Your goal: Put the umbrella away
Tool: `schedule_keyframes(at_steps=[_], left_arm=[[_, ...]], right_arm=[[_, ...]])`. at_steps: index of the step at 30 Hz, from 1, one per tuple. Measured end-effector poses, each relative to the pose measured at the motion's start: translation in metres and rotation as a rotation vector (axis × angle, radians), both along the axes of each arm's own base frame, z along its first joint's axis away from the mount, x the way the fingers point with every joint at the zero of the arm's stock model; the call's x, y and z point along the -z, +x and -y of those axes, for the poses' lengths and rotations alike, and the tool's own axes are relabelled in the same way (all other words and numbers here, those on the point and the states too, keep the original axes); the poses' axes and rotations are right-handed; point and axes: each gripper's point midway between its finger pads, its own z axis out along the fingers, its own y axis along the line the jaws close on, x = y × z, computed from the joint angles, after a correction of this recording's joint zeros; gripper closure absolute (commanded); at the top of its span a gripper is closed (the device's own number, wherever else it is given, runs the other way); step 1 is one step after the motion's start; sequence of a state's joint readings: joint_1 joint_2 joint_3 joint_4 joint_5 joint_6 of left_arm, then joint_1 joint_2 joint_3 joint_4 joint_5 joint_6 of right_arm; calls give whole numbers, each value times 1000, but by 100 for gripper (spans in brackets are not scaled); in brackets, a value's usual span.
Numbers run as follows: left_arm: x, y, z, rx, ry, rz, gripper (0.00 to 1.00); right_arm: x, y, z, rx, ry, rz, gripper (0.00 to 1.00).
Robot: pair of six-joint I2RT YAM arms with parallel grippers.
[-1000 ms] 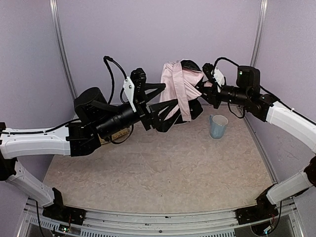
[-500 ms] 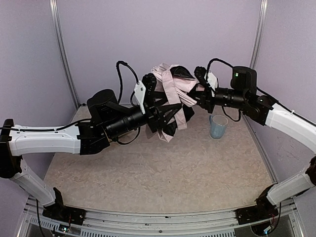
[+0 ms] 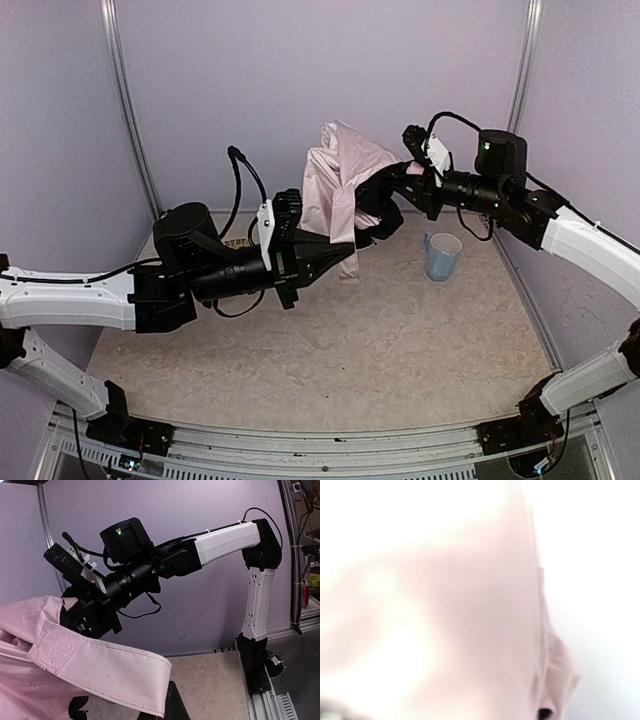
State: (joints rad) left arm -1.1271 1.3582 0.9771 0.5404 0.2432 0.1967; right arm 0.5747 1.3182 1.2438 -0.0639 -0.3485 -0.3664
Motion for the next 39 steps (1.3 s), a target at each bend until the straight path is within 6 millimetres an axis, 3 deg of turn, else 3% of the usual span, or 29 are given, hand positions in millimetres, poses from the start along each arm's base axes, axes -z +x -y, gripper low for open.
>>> schedule_keyframes(at_steps=[5, 13, 22, 31, 39], left_arm=[[22, -7, -20, -15, 60, 8, 100], [80, 22, -44, -134, 216, 10, 100], [126, 62, -72, -295, 376, 106, 100], [174, 94, -63, -346, 418, 176, 100], [188, 100, -60, -339, 355, 317, 100]], right_arm=[[-19, 9, 19, 11, 43, 10, 100], [-31, -31, 11, -173, 60, 11, 100], [-6, -80, 5, -417, -32, -99, 100], [24, -130, -20, -587, -116, -189, 100], [70, -172, -54, -696, -212, -274, 100]])
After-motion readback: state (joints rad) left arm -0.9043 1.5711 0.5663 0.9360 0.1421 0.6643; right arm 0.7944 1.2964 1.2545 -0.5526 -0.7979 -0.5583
